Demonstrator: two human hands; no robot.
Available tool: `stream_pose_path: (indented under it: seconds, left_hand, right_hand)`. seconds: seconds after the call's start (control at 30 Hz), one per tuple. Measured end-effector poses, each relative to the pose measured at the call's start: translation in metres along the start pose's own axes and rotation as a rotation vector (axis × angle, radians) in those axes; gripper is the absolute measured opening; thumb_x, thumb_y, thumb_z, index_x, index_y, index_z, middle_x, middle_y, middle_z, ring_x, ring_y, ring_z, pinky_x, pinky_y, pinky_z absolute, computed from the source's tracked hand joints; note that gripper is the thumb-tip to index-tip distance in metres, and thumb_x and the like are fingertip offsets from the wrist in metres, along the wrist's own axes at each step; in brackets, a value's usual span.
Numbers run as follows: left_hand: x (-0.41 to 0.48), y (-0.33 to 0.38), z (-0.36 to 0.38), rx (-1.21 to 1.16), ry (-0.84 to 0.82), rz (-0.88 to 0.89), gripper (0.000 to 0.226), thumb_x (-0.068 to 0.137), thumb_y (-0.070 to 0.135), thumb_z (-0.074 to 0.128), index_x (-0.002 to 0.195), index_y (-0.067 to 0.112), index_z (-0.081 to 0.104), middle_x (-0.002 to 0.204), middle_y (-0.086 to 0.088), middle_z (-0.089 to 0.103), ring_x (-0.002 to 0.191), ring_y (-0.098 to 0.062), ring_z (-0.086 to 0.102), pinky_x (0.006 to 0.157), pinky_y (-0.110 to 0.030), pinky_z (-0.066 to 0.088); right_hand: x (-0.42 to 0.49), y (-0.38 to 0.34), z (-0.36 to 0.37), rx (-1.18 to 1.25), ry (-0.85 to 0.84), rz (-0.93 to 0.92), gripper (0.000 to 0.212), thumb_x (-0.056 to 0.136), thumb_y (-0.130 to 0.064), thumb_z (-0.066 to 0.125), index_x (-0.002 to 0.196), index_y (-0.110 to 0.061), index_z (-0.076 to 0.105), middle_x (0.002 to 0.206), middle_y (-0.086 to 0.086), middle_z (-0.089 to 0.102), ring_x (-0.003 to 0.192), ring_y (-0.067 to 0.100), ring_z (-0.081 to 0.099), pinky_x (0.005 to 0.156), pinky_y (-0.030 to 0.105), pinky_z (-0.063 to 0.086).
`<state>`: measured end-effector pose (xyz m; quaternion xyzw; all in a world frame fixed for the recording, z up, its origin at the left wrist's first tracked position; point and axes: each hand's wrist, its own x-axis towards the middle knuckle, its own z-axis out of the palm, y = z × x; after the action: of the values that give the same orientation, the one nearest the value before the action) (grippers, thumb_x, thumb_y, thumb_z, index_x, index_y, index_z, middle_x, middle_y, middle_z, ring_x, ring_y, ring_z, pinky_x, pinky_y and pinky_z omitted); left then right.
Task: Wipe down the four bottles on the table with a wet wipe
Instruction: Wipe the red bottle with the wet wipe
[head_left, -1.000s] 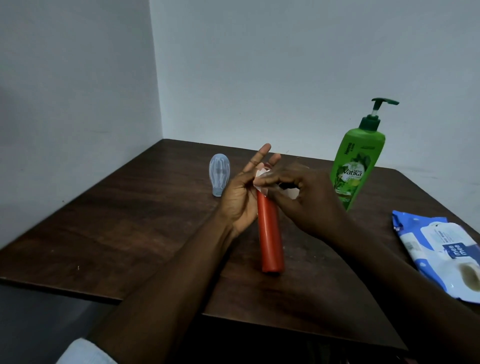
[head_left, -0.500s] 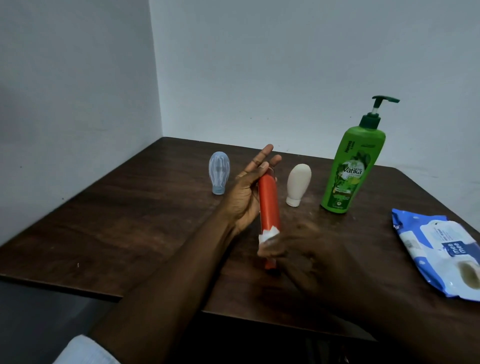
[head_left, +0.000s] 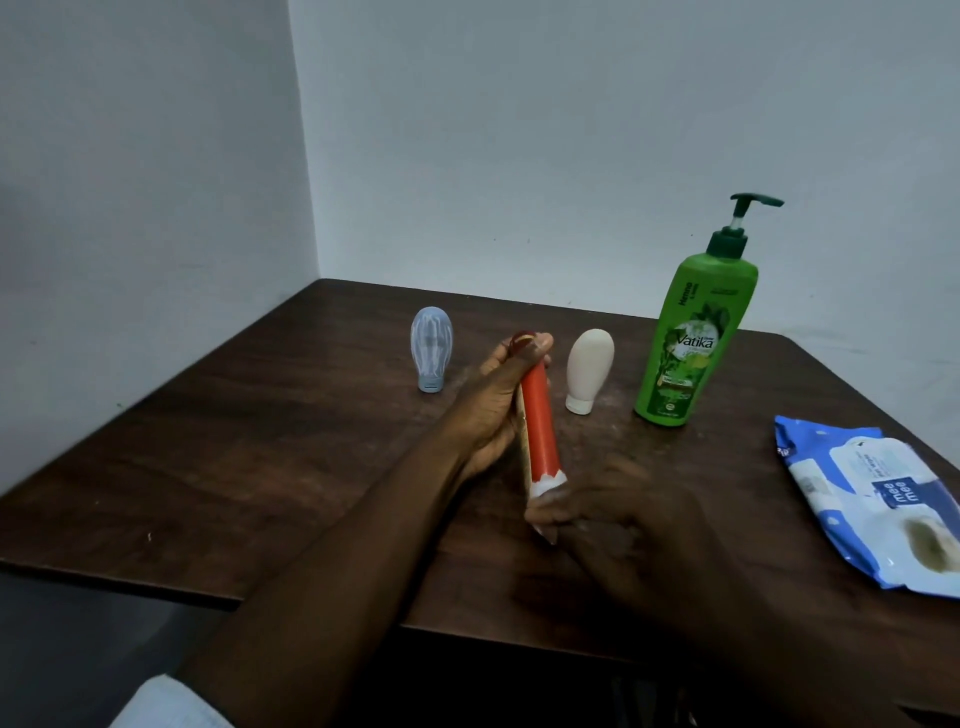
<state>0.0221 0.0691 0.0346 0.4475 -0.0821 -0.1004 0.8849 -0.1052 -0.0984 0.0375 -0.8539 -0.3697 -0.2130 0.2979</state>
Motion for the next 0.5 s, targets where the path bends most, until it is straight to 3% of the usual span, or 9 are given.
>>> stream_pose_path:
  seconds: [0.1, 0.2, 0.33, 0.5]
  left_hand:
    - [0.000, 0.000, 0.003, -0.018, -0.009, -0.013, 0.030, 0.090, 0.020, 0.072, 0.117, 0.018, 0.062, 0.096, -0.005, 0.062, 0.084, -0.016, 0.060, 0.075, -0.033, 0.056]
    - [-0.003, 0.000, 0.003, -0.023, -0.010, -0.025, 0.047, 0.086, 0.015, 0.073, 0.130, 0.016, 0.056, 0.101, -0.007, 0.063, 0.081, -0.016, 0.066, 0.069, -0.033, 0.060]
    - [-0.001, -0.003, 0.000, -0.030, -0.003, -0.036, 0.058, 0.086, 0.000, 0.071, 0.136, 0.014, 0.045, 0.111, -0.015, 0.067, 0.085, -0.022, 0.072, 0.077, -0.039, 0.062]
    - [0.006, -0.007, -0.003, 0.111, 0.110, -0.039, 0.053, 0.083, 0.012, 0.078, 0.127, 0.022, 0.050, 0.120, -0.013, 0.060, 0.092, -0.022, 0.065, 0.070, -0.035, 0.060]
  right_hand:
    - [0.017, 0.006, -0.001, 0.001, 0.041, 0.065, 0.023, 0.080, -0.011, 0.081, 0.100, -0.023, 0.080, 0.103, -0.011, 0.075, 0.098, 0.004, 0.068, 0.085, 0.029, 0.055]
    - [0.039, 0.011, -0.001, 0.008, 0.090, 0.121, 0.022, 0.082, -0.015, 0.079, 0.102, -0.024, 0.079, 0.102, -0.009, 0.075, 0.094, 0.002, 0.068, 0.083, 0.034, 0.057]
    - [0.054, 0.021, 0.002, -0.001, 0.156, 0.199, 0.027, 0.082, -0.017, 0.081, 0.108, -0.022, 0.077, 0.106, -0.009, 0.072, 0.095, 0.003, 0.066, 0.083, 0.033, 0.058]
    - [0.032, 0.018, 0.008, -0.024, 0.165, 0.150, 0.023, 0.082, -0.018, 0.080, 0.103, -0.025, 0.079, 0.103, -0.014, 0.074, 0.095, -0.002, 0.067, 0.083, 0.032, 0.058]
